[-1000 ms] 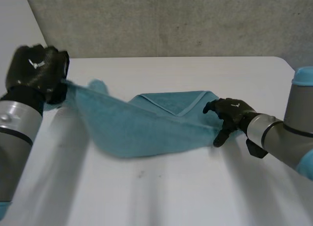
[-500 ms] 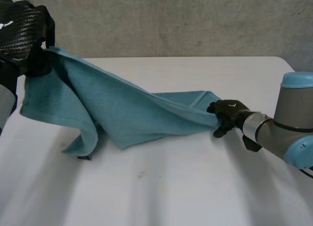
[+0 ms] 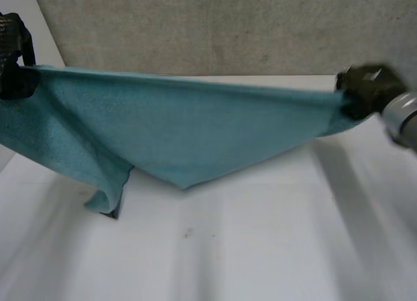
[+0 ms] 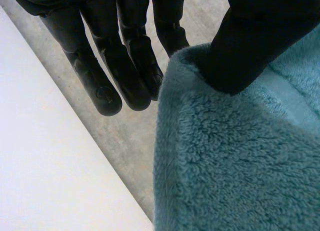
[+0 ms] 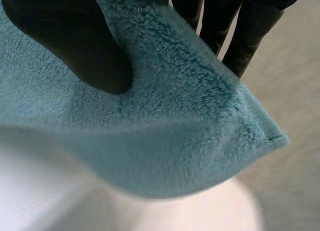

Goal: Fold the laundry

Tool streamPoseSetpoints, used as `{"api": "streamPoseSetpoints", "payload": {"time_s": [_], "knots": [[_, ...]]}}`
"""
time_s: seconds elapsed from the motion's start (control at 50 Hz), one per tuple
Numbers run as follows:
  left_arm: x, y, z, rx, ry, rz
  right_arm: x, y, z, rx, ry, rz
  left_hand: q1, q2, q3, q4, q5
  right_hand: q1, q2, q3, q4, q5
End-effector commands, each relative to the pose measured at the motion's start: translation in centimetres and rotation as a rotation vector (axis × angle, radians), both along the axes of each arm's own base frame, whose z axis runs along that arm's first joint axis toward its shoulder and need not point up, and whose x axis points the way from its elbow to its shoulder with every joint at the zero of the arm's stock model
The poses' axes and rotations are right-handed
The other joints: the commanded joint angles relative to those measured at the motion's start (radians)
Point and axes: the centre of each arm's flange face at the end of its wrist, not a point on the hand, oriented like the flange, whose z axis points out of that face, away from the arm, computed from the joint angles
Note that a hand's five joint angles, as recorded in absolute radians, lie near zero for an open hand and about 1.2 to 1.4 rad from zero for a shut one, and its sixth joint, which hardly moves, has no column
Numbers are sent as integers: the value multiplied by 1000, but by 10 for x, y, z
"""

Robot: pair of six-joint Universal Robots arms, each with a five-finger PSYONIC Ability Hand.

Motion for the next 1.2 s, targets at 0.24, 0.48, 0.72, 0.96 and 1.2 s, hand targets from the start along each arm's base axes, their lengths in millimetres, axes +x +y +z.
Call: {"api": "streamPoseSetpoints", "payload": {"time_s": [0.24,0.48,0.72,0.96,1.2], "knots": [[5,-52,-129,528,-136,-36,-15,63,-9,301,529,124,262,198,205,200,262,429,223,216,203,251],[-15,-128,-142,481,-328,-29,12,-8,-44,176,595,20,262,198,205,200,262,429,223,216,203,251],[-32,-158,73,-444,-82,153,51,-27,148,-746,171,-240,262,198,205,200,262,429,223,216,203,251],[-34,-152,-21,-153,-43,62,55,-5,50,-444,298,-62,262,198,205,200,262,429,223,216,203,251],[-35,-125,-148,203,-105,-33,56,-1,-91,-62,370,71,262,198,205,200,262,429,223,216,203,251]]}}
